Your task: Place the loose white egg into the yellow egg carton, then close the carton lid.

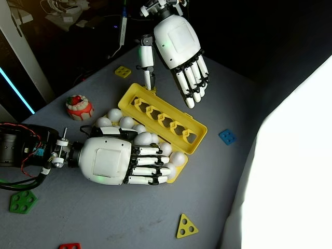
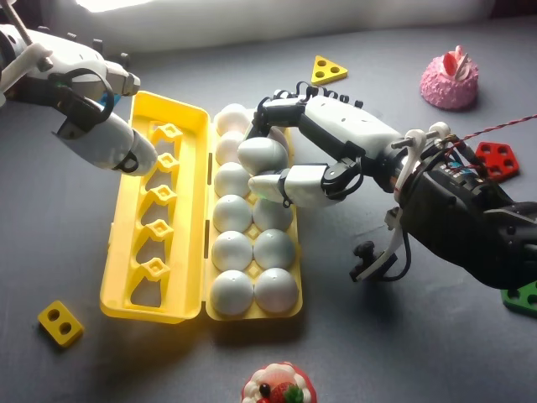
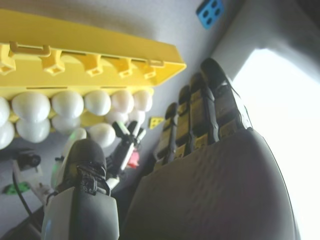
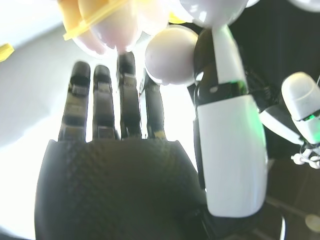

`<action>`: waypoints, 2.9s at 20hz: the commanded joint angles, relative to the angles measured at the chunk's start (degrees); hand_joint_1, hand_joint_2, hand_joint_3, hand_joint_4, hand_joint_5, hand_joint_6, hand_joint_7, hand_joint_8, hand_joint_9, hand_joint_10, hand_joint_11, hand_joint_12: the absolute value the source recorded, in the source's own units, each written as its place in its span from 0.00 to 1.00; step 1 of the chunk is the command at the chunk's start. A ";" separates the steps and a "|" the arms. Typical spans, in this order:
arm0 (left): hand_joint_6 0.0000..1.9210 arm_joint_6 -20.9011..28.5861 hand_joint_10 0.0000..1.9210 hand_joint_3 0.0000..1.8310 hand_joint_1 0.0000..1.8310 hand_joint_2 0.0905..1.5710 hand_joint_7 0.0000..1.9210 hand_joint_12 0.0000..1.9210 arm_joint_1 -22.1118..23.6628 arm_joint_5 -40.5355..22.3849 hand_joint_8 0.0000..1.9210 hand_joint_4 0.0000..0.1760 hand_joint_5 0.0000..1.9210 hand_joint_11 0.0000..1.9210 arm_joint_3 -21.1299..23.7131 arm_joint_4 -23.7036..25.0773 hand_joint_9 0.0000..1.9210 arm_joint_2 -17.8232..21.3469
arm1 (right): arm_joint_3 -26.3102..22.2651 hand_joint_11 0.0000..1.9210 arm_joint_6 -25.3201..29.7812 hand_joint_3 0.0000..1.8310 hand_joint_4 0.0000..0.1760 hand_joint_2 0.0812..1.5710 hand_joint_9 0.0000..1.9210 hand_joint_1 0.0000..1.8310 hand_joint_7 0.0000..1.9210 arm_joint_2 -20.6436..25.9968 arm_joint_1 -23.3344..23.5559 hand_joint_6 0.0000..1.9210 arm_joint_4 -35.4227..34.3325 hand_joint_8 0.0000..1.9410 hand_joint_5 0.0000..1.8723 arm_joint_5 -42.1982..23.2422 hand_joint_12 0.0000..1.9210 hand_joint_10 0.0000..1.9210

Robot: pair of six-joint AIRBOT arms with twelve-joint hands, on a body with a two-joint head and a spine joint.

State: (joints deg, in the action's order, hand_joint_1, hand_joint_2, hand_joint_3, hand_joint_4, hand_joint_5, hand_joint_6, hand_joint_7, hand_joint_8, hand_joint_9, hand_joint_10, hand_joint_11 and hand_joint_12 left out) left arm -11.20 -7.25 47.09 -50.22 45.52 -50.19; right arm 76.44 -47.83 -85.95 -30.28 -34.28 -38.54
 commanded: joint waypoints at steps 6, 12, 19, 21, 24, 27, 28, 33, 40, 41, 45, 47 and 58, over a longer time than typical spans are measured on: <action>0.00 -0.57 0.00 0.00 0.15 0.78 0.06 0.31 0.87 -2.05 0.00 0.26 0.02 0.00 -0.28 3.45 0.07 0.22 | 1.12 0.00 1.44 0.00 0.00 0.70 0.05 0.45 0.15 -0.12 0.49 0.30 1.80 0.00 0.32 -5.74 0.21 0.01; 0.00 -0.68 0.00 0.00 0.14 0.78 0.05 0.31 0.87 -2.06 0.00 0.24 0.01 0.00 -0.30 3.45 0.07 0.22 | 1.41 0.00 1.66 0.00 0.00 0.69 0.04 0.35 0.14 -0.12 0.54 0.17 1.80 0.00 0.25 -5.74 0.11 0.00; 0.00 -0.68 0.00 0.00 0.15 0.77 0.06 0.31 1.20 -2.13 0.00 0.27 0.02 0.00 -0.38 3.41 0.07 0.23 | 1.39 0.00 1.66 0.00 0.00 0.65 0.05 0.35 0.11 0.26 1.18 0.11 2.39 0.00 0.15 -5.29 0.13 0.00; 0.00 -0.65 0.00 0.00 0.16 0.77 0.06 0.30 1.65 -2.13 0.00 0.25 0.03 0.00 -0.73 3.38 0.07 0.14 | 0.89 0.00 1.60 0.00 0.00 0.65 0.05 0.34 0.11 1.88 1.36 0.09 3.26 0.00 0.14 -2.85 0.16 0.00; 0.00 6.50 0.00 0.00 0.12 0.77 0.03 0.27 0.85 -0.31 0.00 0.32 0.02 0.00 -4.16 2.30 0.05 -0.33 | -1.58 0.00 1.29 0.00 0.00 0.65 0.05 0.32 0.10 10.02 1.33 0.08 6.40 0.00 0.13 -0.82 0.16 0.00; 0.00 11.55 0.00 0.00 0.13 0.78 0.04 0.28 -0.13 1.10 0.00 0.28 0.03 0.00 -5.60 2.02 0.06 -0.54 | -5.04 0.00 -0.62 0.00 0.00 0.65 0.05 0.34 0.11 14.44 1.15 0.08 12.38 0.00 0.15 -0.77 0.14 0.00; 0.00 13.91 0.00 0.00 0.13 0.78 0.04 0.28 -0.59 1.68 0.00 0.28 0.03 0.00 -6.22 1.83 0.06 -0.72 | -6.98 0.00 -3.06 0.00 0.00 0.65 0.05 0.34 0.11 17.01 1.31 0.08 13.63 0.00 0.15 -0.49 0.14 0.00; 0.00 25.94 0.00 0.00 0.11 0.80 0.04 0.33 -3.89 2.56 0.00 0.34 0.03 0.00 -7.92 0.61 0.07 -0.95 | -12.46 0.00 -3.72 0.01 0.00 0.75 0.05 0.00 0.11 25.55 1.37 0.03 16.13 0.00 0.09 4.61 0.20 0.01; 0.01 34.44 0.01 0.00 0.03 0.79 0.14 0.48 -8.17 2.18 0.00 0.09 0.13 0.00 -7.96 -4.08 0.16 -1.47 | -19.02 0.00 -3.01 0.00 0.00 0.75 0.04 0.00 0.11 36.87 -0.84 0.01 24.56 0.01 0.08 6.73 0.00 0.00; 0.01 35.50 0.01 0.00 0.03 0.78 0.15 0.48 -8.55 1.82 0.00 0.11 0.12 0.00 -7.92 -4.18 0.15 -1.68 | -19.27 0.00 -2.19 0.00 0.00 0.75 0.04 0.00 0.11 38.07 -1.03 0.02 25.72 0.01 0.09 6.76 0.00 0.00; 0.00 37.43 0.01 0.00 0.04 0.78 0.15 0.52 -9.82 0.87 0.00 0.11 0.13 0.00 -8.09 -5.12 0.16 -2.41 | -20.28 0.01 -0.68 0.00 0.00 0.76 0.03 0.00 0.10 41.97 -1.75 0.02 31.60 0.00 0.10 8.86 0.00 0.00; 0.00 39.25 0.00 0.00 0.04 0.78 0.15 0.51 -10.92 0.06 0.00 0.18 0.11 0.00 -8.13 -5.12 0.16 -2.80 | -21.49 0.02 -1.00 0.00 0.00 0.76 0.03 0.00 0.10 44.37 -3.30 0.02 35.02 0.00 0.11 8.71 0.01 0.00; 0.00 43.38 0.00 0.00 0.02 0.79 0.15 0.51 -14.72 -3.19 0.00 0.03 0.13 0.00 -9.13 -5.58 0.16 -5.08 | -21.86 0.00 -4.88 0.00 0.00 0.77 0.03 0.02 0.08 49.07 -2.98 0.00 38.42 0.00 0.11 8.14 0.07 0.00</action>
State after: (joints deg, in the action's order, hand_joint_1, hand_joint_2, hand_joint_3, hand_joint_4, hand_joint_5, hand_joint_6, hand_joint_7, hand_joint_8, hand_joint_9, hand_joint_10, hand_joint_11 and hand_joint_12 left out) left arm 32.10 -22.44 45.32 -59.22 37.69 -55.18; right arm 54.54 -52.60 -37.30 -33.76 4.75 -24.14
